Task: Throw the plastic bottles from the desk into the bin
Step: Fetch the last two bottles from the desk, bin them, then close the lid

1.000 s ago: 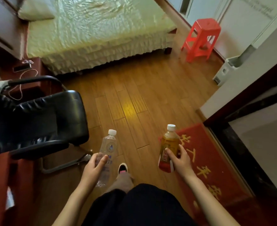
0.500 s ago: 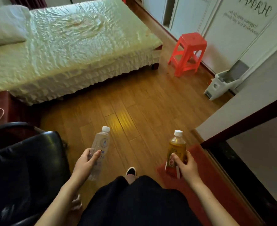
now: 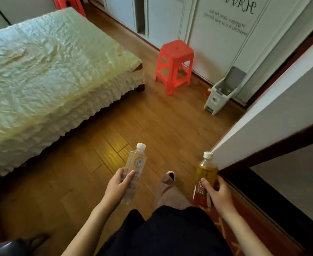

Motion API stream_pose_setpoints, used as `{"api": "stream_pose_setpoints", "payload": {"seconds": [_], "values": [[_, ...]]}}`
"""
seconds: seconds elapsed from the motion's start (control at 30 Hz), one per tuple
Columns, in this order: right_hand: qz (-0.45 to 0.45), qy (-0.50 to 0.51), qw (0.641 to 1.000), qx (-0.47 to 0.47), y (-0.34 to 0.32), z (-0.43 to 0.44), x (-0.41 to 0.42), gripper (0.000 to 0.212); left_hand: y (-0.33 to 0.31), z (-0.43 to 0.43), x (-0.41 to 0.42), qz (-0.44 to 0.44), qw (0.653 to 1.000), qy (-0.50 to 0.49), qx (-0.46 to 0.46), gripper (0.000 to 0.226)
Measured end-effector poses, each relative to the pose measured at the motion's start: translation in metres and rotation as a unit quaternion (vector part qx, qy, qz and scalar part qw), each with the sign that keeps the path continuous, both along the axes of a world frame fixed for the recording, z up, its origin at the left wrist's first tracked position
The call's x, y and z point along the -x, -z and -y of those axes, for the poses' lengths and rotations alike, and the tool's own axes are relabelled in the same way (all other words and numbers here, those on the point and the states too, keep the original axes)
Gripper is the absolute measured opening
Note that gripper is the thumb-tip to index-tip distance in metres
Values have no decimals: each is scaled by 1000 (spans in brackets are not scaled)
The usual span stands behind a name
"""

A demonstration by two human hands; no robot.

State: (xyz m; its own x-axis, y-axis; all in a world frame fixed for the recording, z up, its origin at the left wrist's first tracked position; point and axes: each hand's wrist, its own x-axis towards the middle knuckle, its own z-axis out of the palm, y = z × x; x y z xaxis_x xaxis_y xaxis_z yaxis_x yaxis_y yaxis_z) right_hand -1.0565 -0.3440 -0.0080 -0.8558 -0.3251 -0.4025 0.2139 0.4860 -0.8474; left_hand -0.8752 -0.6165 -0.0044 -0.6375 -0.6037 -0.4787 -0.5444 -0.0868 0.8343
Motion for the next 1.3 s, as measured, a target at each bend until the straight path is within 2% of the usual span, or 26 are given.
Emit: {"api": "stream_pose_setpoints", "payload": {"seconds": [0.4, 0.6, 0.73, 1.0, 1.17, 1.3], "values": [[-4, -10, 999, 35, -33, 155, 253, 14, -26, 140, 228, 30, 999, -20, 1, 45], [9, 12, 999, 34, -12, 220, 346, 22, -6, 203, 324, 57, 998, -7, 9, 45], [7, 63, 998, 17, 0, 260, 409, 38, 3, 263, 420, 53, 998, 33, 19, 35], [17, 221, 975, -23, -13, 299, 512, 40, -38, 356, 644, 22, 974, 214, 69, 30], [36, 303, 952, -35, -18, 303, 557, 65, -38, 368, 757, 20, 954, 295, 55, 27], [48, 350, 935, -40, -10, 304, 606, 54, -20, 359, 828, 24, 948, 316, 29, 22]]}}
